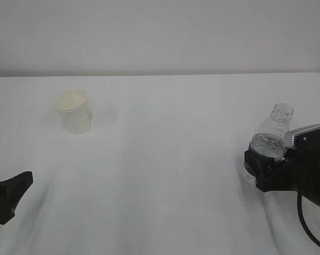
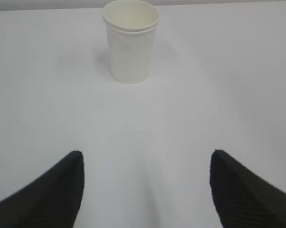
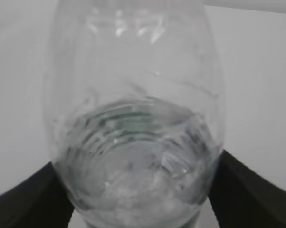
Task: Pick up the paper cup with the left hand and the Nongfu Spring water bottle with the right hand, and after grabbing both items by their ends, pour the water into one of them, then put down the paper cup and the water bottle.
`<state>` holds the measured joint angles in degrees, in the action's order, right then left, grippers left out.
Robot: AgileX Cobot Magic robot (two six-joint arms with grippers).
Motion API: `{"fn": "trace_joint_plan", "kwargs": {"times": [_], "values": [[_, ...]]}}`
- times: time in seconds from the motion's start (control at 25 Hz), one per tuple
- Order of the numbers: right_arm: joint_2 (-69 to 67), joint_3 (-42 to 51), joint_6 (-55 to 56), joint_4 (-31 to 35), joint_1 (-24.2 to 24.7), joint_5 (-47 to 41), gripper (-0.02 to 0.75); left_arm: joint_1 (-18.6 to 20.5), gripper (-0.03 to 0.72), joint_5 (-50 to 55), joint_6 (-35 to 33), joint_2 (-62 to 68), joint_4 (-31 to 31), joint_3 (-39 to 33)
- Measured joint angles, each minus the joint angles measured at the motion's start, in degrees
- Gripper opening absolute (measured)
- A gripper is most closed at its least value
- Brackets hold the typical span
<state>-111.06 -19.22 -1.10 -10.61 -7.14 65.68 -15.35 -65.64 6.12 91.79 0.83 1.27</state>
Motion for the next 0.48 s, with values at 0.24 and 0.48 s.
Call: {"fn": "trace_joint_plan", "kwargs": {"times": [0.24,0.48], "values": [[-1.94,-2.56,0.00,-0.91,0.00,0.10,0.603,0.00,0.591,0.00,0.04,0.00,-0.08,0.00],[-2.74,-3.68,0.00,-1.23,0.00,0.10,0.596,0.00,0.591,0.00,0.04,0.00,-0.08,0.00]]}}
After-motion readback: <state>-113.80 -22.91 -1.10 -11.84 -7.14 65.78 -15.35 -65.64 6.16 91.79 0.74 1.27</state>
